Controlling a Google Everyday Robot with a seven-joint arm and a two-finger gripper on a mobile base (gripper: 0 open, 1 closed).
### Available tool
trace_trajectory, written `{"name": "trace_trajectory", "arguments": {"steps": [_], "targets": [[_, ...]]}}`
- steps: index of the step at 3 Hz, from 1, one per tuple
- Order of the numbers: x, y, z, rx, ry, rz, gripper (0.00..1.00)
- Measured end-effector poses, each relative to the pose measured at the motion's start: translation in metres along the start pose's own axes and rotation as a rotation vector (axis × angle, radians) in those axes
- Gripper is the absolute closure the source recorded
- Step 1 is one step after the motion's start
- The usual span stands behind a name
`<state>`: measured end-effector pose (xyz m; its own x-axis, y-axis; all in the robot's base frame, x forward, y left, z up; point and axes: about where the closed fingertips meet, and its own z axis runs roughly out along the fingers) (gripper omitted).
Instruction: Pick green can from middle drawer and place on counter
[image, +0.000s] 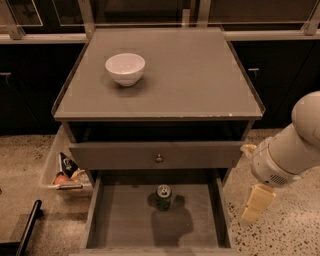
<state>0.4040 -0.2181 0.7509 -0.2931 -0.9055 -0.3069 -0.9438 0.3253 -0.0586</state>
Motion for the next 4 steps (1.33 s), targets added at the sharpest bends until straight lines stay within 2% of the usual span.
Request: {"name": "trace_trajectory", "arguments": {"steps": [1, 3, 4], "targets": [[0.004, 0.002, 0.050, -0.038, -0.055, 0.041, 0.00], [0.005, 0.001, 0.126, -0.023, -0.136, 0.036, 0.00], [0.013, 0.008, 0.172, -0.054, -0.148, 0.058, 0.00]]}}
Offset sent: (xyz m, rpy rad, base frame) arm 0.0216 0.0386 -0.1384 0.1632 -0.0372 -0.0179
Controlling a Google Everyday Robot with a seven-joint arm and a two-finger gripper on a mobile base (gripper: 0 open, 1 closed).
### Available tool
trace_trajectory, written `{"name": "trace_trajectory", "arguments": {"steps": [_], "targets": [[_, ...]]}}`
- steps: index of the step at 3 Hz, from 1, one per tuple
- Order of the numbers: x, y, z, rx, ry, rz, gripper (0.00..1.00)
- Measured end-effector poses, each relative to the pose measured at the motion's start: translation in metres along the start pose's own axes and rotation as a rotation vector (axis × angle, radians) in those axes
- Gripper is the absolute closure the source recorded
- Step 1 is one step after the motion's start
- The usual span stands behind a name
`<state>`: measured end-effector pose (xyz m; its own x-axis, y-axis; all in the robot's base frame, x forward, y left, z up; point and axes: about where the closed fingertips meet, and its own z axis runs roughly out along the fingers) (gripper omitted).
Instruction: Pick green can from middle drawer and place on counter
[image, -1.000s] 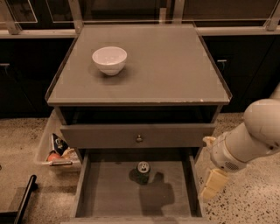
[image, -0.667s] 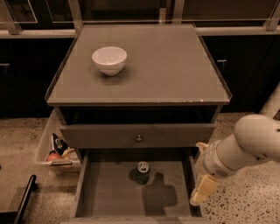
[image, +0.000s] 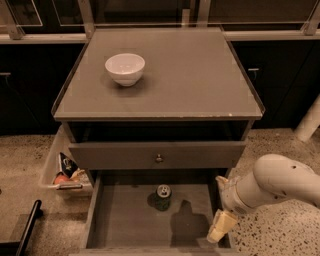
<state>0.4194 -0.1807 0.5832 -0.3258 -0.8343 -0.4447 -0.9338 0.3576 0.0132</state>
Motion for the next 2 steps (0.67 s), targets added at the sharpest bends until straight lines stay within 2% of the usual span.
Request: {"name": "trace_trajectory", "arguments": {"steps": [1, 2], "targets": [[0.000, 0.000, 0.000, 0.000, 0.000, 0.000, 0.00], [-0.003, 0.001, 0.029, -0.008, -0.050, 0.014, 0.00]]}}
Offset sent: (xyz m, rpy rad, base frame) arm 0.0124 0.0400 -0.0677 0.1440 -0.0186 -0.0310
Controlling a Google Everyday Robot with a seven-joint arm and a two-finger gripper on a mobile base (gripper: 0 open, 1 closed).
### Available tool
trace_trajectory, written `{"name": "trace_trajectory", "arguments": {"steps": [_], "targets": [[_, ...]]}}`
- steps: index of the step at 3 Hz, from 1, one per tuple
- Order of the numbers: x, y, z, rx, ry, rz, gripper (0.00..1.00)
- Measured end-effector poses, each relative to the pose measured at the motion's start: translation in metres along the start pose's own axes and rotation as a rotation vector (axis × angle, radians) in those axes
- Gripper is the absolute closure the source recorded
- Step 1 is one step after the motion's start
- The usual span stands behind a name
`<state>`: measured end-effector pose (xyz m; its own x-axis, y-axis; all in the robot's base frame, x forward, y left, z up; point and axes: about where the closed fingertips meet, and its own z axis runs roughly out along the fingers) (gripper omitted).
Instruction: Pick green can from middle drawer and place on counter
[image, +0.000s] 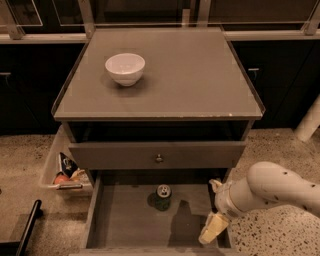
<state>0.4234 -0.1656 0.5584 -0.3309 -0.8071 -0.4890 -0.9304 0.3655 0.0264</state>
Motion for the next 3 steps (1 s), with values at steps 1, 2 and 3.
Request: {"name": "trace_trajectory", "arguments": {"steps": [1, 2, 3], "targets": [[-0.002, -0.004, 0.041, -0.018, -0.082, 0.029, 0.00], [-0.007, -0.007, 0.070, -0.030, -0.149, 0.029, 0.00], [-0.012, -0.011, 0.093, -0.051, -0.219, 0.024, 0.00]]}}
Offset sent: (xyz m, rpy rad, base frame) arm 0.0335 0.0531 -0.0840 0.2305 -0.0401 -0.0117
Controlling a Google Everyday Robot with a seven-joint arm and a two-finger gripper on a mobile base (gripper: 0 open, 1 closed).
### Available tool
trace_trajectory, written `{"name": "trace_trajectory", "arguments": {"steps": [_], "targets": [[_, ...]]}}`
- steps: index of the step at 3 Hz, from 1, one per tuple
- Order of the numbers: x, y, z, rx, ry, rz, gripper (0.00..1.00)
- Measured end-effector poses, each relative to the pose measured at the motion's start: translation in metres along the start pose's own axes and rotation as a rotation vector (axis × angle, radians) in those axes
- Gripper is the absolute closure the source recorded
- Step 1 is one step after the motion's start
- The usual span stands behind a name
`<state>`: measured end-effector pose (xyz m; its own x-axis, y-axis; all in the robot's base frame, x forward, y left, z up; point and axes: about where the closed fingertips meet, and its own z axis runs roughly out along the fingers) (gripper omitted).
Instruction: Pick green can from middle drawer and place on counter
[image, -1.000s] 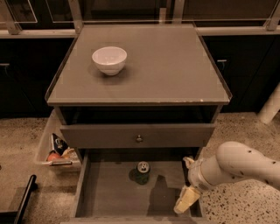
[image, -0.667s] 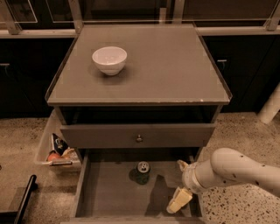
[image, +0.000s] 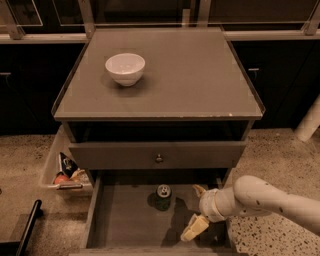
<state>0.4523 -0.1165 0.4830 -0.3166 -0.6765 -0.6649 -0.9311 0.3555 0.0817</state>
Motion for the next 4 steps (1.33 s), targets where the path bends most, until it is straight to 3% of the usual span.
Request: {"name": "trace_trajectory", "arguments": {"steps": [1, 2, 3, 4], "targets": [[0.006, 0.000, 0.023, -0.042, -0.053, 0.032, 0.00], [0.006, 0.000, 0.023, -0.042, -0.053, 0.032, 0.00], [0.003, -0.007, 0.033, -0.015, -0.092, 0.007, 0.00], [-0.004, -0.025, 0.042, 0.034, -0.176, -0.046, 0.00]]}}
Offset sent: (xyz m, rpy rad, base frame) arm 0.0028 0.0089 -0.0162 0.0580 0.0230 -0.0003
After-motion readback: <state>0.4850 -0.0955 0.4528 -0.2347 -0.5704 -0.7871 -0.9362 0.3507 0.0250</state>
